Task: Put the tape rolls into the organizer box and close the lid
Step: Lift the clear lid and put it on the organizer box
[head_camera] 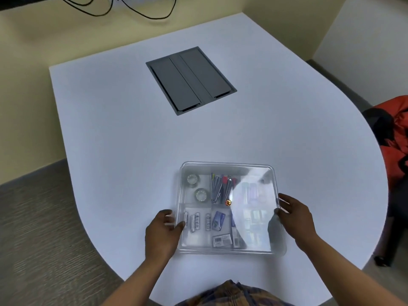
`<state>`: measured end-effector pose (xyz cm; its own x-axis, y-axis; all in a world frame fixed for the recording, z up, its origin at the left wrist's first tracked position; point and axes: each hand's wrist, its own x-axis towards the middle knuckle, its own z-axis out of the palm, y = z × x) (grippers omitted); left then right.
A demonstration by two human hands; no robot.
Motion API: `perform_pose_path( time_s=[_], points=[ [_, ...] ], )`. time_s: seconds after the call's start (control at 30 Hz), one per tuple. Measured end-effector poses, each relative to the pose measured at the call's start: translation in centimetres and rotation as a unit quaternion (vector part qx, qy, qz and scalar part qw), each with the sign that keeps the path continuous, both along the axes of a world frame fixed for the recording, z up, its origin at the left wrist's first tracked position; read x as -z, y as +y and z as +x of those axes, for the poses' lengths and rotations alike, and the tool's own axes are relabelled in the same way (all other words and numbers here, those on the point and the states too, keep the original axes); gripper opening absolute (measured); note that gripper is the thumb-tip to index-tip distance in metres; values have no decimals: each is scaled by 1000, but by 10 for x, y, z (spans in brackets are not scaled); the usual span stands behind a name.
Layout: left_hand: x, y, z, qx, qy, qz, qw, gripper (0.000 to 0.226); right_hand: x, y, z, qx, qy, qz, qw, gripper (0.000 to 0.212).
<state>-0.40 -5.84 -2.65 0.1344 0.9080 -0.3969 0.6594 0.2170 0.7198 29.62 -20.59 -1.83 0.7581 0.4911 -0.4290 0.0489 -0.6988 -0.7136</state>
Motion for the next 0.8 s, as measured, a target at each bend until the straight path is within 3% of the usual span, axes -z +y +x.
perform_pose_path(
  time_s=[0.2,0.37,0.5,0.6,0.7,0.8],
  points=[
    [6,13,4,-36,-16,-61,997,33,3,7,7,-5,5,-21,1000,47],
    [4,38,24,-38,-49,-52,997,35,-1,31,21,-17,-24,-23,999,47],
    [-2,68,41,27,-58,-56,996,57,-6,53,39,-43,-29,-34,998,48],
    [-1,79,40,116,-13,-73,991,79,-6,58,45,-95,-61,-81,990,51],
    [-5,87,38,202,56,-52,977,100,-13,59,46,-199,-104,-115,968,70],
    [-15,99,37,322,85,-5,943,123,-22,57,48,-339,-115,-143,923,118]
  ],
)
